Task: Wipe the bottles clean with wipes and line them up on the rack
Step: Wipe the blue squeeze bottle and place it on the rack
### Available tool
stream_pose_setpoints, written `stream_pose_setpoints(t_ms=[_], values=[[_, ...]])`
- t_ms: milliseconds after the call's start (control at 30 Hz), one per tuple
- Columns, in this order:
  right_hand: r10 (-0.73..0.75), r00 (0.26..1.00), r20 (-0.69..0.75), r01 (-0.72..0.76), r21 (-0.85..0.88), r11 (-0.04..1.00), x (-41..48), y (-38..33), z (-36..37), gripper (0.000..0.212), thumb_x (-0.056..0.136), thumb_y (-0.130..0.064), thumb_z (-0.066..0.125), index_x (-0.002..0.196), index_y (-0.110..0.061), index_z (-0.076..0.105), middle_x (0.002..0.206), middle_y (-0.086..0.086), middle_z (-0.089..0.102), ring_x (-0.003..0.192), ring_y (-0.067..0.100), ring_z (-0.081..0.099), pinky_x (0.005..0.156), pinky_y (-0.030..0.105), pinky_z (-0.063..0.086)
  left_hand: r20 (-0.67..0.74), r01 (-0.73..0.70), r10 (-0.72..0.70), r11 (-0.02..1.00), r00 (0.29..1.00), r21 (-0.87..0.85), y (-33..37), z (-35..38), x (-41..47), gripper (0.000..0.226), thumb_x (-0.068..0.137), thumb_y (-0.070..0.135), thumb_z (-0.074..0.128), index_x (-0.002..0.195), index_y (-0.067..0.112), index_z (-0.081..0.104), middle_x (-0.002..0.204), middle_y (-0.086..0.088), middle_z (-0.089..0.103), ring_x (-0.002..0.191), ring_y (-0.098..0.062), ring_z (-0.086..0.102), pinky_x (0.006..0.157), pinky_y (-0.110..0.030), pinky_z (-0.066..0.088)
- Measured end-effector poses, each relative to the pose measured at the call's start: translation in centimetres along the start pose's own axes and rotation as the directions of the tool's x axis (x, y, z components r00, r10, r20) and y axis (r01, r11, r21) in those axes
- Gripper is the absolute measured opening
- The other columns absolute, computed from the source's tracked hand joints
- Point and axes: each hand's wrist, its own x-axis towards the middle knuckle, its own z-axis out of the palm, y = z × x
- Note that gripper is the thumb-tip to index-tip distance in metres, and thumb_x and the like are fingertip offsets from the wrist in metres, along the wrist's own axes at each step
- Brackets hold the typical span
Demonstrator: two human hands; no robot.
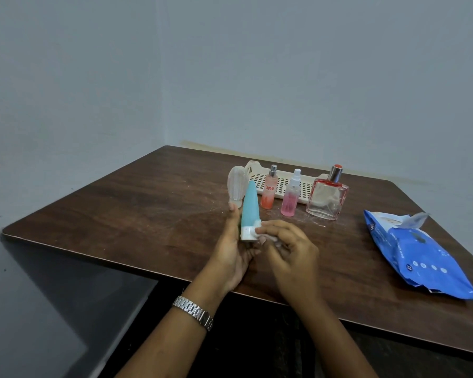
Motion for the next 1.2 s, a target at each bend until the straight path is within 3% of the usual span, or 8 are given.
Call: stream_pose_setpoints(t_ms=[133, 300, 433, 600, 700, 900, 1033, 1200], values=[[0.028, 1.0, -0.007, -0.027, 0.018, 0.999, 0.4, -0.1, -0.1, 0.03, 0.078, 0.007, 0.068, 0.086, -0.022, 0.073, 0.1, -0.009, 0.065, 0.092, 0.006, 0.065, 0.08, 0.031, 0.056, -0.044, 0.045, -0.049, 0.996, 0.998, -0.08, 0.2, 0.0, 0.1, 0.073, 0.065, 0.069, 0.052, 0.108, 0.009, 0.06, 0.087, -0.01, 0.067, 0.081, -0.023, 0.062, 0.078, -0.036, 0.047], [0.039, 0.998, 0.04, -0.04, 0.017, 0.999, 0.0, 0.2, -0.1, 0.031, 0.077, 0.009, 0.066, 0.086, -0.02, 0.074, 0.098, -0.01, 0.066, 0.095, 0.005, 0.064, 0.082, 0.032, 0.056, -0.007, 0.099, -0.102, 0.975, 0.995, -0.199, 0.5, -0.2, 0.2, 0.074, 0.086, 0.068, 0.03, 0.094, 0.004, 0.066, 0.093, -0.017, 0.072, 0.078, -0.026, 0.071, 0.075, -0.038, 0.058], [0.074, 0.997, -0.032, -0.074, -0.003, 0.997, 0.2, -0.1, 0.0, 0.033, 0.079, -0.001, 0.07, 0.09, -0.032, 0.068, 0.095, -0.013, 0.068, 0.091, 0.003, 0.065, 0.079, 0.031, 0.055, -0.014, 0.102, -0.111, 0.951, 0.994, -0.291, 0.9, 0.0, 0.2, 0.081, 0.079, 0.078, 0.026, 0.092, 0.005, 0.059, 0.089, -0.016, 0.07, 0.079, -0.028, 0.069, 0.076, -0.039, 0.057], [-0.045, 0.999, 0.024, 0.047, -0.111, 0.993, -1.2, -0.4, 1.2, 0.019, 0.08, -0.005, 0.07, 0.092, -0.02, 0.071, 0.098, -0.014, 0.066, 0.096, -0.002, 0.061, 0.081, 0.017, 0.049, -0.058, 0.151, -0.181, 0.929, 0.982, -0.339, 0.8, -0.5, 0.2, 0.086, 0.08, 0.081, 0.016, 0.091, 0.005, 0.056, 0.096, -0.02, 0.071, 0.076, -0.027, 0.07, 0.065, -0.037, 0.059], [-0.11, 0.993, 0.049, 0.118, -0.184, 0.976, -1.9, -0.4, 1.4, 0.018, 0.08, -0.009, 0.065, 0.093, -0.019, 0.072, 0.102, -0.01, 0.066, 0.098, 0.003, 0.061, 0.084, 0.022, 0.049, -0.066, 0.169, -0.206, 0.918, 0.976, -0.36, 1.0, -0.6, 0.2, 0.086, 0.08, 0.082, 0.016, 0.091, 0.006, 0.054, 0.094, -0.021, 0.072, 0.079, -0.029, 0.07, 0.07, -0.039, 0.058], [-0.075, 0.997, 0.022, 0.078, -0.17, 0.982, -0.8, -0.3, 1.0, 0.019, 0.08, -0.004, 0.069, 0.093, -0.018, 0.073, 0.099, -0.008, 0.067, 0.095, -0.001, 0.06, 0.082, 0.011, 0.047, -0.071, 0.179, -0.221, 0.909, 0.973, -0.376, 1.2, -0.2, 0.3, 0.086, 0.08, 0.082, 0.013, 0.093, 0.006, 0.05, 0.093, -0.02, 0.072, 0.07, -0.029, 0.071, 0.06, -0.04, 0.059], [-0.141, 0.986, 0.091, 0.156, -0.203, 0.967, -1.5, -0.5, 1.3, 0.019, 0.085, -0.018, 0.059, 0.098, -0.017, 0.073, 0.105, -0.005, 0.067, 0.101, 0.002, 0.059, 0.089, 0.018, 0.045, -0.091, 0.188, -0.247, 0.89, 0.965, -0.416, 1.2, -0.3, 0.2, 0.087, 0.078, 0.085, 0.018, 0.093, 0.005, 0.051, 0.094, -0.022, 0.072, 0.084, -0.034, 0.069, 0.082, -0.045, 0.055], [-0.167, 0.98, 0.108, 0.188, -0.234, 0.954, -1.6, 0.0, 0.8, 0.021, 0.084, -0.02, 0.056, 0.095, -0.017, 0.073, 0.102, -0.007, 0.067, 0.097, 0.002, 0.06, 0.086, 0.019, 0.047, -0.102, 0.179, -0.245, 0.884, 0.964, -0.431, 1.7, 0.3, 0.0, 0.086, 0.08, 0.083, 0.017, 0.087, 0.004, 0.051, 0.082, -0.023, 0.071, 0.063, -0.031, 0.071, 0.056, -0.038, 0.06]])
